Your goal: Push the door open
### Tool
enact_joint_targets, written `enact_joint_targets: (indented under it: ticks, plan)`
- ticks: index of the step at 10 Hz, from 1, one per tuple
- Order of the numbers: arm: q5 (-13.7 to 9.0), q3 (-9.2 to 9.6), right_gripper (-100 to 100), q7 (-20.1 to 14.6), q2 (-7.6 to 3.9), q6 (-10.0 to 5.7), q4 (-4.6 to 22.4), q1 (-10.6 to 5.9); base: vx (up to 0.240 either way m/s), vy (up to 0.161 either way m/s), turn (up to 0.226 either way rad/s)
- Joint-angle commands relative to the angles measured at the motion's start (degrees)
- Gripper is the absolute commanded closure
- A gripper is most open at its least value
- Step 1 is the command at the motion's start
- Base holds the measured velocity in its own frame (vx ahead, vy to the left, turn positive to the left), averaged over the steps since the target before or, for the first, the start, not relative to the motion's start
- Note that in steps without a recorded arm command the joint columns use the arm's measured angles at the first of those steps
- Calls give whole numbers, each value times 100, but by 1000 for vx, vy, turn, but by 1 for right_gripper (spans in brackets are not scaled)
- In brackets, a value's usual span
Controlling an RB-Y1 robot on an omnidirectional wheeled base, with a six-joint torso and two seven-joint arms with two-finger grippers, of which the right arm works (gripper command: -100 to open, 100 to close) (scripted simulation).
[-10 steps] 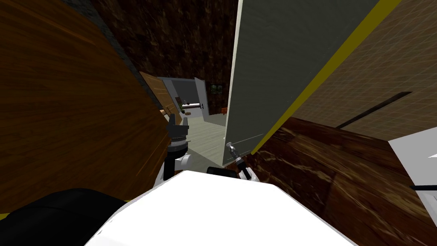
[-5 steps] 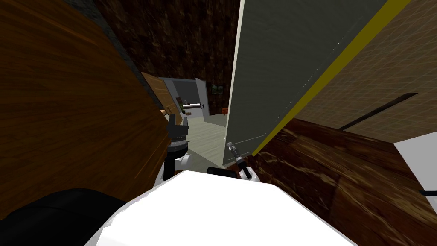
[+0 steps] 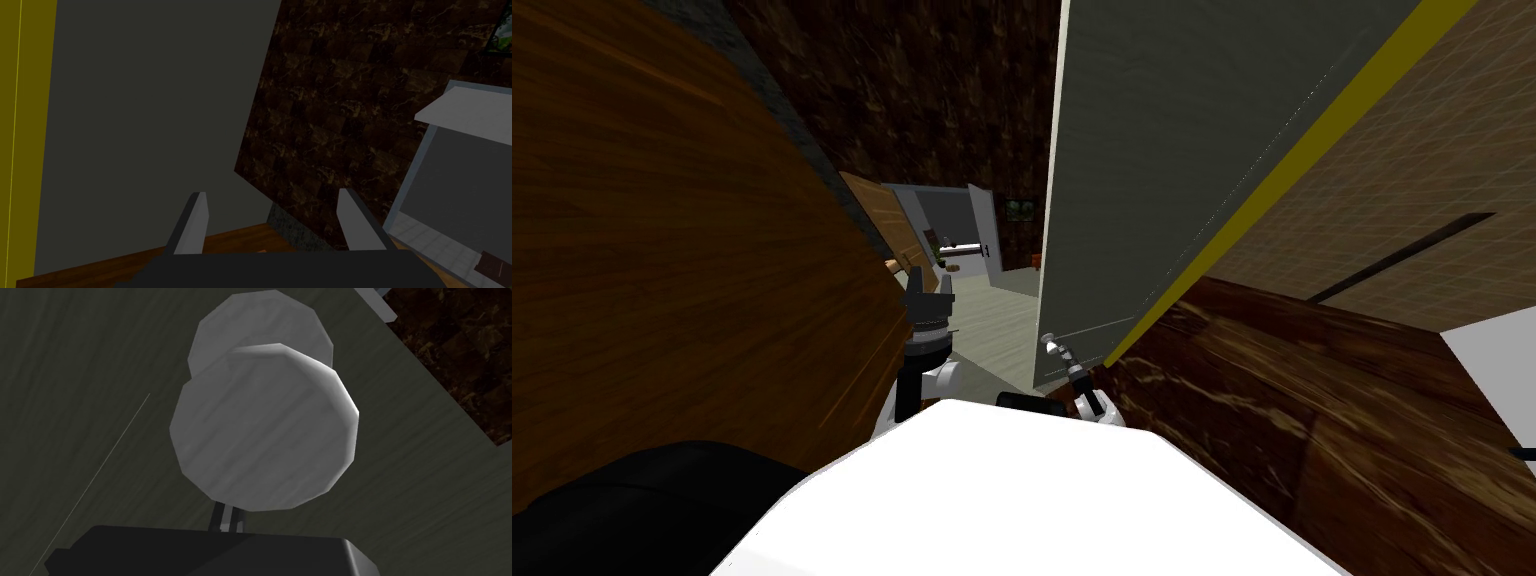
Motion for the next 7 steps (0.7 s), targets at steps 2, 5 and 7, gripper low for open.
enact_joint_targets:
  ticks: [2,5,7]
  plan:
    - [42,34,-100,234,-1,5,19,-15,-13,-9,-60]
    - [124,99,-100,680,8,15,54,-44,-43,-11,-62]
    - [196,157,-100,1015,22,24,86,-70,-61,-15,-102]
